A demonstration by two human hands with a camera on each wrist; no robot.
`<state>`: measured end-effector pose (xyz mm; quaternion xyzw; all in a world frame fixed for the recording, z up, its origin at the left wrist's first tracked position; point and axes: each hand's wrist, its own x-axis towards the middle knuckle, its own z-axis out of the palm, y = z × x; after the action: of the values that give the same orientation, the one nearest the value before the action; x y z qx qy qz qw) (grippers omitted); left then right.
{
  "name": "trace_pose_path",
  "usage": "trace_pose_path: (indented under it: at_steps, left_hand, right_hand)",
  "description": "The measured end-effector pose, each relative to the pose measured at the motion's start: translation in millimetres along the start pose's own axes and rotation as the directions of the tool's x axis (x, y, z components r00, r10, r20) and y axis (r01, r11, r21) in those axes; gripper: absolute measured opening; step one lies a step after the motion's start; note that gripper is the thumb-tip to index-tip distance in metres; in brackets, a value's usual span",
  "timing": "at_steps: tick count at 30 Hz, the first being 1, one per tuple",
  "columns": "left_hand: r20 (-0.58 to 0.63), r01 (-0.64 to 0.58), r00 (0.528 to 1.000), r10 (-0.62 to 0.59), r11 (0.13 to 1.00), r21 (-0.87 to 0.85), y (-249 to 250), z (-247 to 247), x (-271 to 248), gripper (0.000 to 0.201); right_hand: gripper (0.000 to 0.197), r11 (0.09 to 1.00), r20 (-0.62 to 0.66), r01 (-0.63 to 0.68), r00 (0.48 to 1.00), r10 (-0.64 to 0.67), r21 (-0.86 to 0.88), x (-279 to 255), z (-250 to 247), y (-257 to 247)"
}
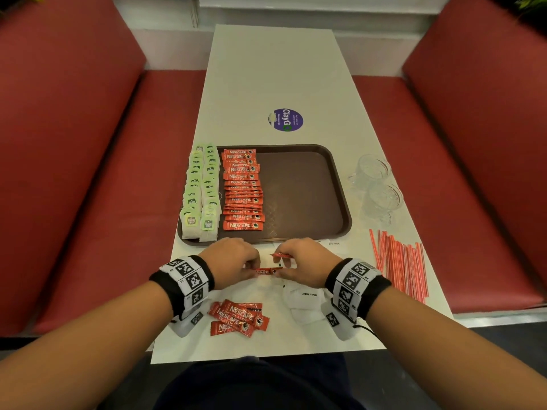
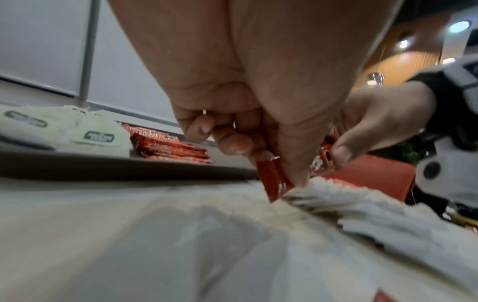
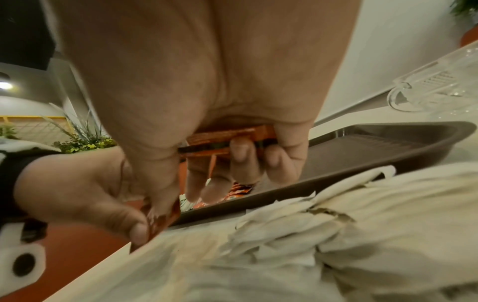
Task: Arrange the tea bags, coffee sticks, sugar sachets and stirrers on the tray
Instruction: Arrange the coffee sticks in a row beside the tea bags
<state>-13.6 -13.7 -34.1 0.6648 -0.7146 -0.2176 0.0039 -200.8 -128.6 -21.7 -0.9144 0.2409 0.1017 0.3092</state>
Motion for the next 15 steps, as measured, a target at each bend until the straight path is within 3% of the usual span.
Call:
trace_pose_path:
  at_steps: [5, 11, 15]
  left_hand:
    - [-0.043, 0.023, 0.999, -0.027, 0.995, -0.092, -1, -9, 3, 0.023]
    - [-0.191, 0.042, 0.979, -0.069, 0.989, -0.143, -14, -15, 8, 0.020]
    - [-0.236, -0.034, 0.972, -0.004, 0.987, -0.159, -21, -17, 10, 0.018]
  right_hand:
    - [0.006, 1.000, -0.076, -0.003, 0.997, 0.004, 0.012, 6, -8, 5]
    - [0.030, 0.998, -0.112, 0.045, 0.993, -0.040, 0.048, 14, -18, 11]
    - [0.021, 0.997, -0.130, 0.015, 0.991, -0.004, 0.082, 21, -20, 12]
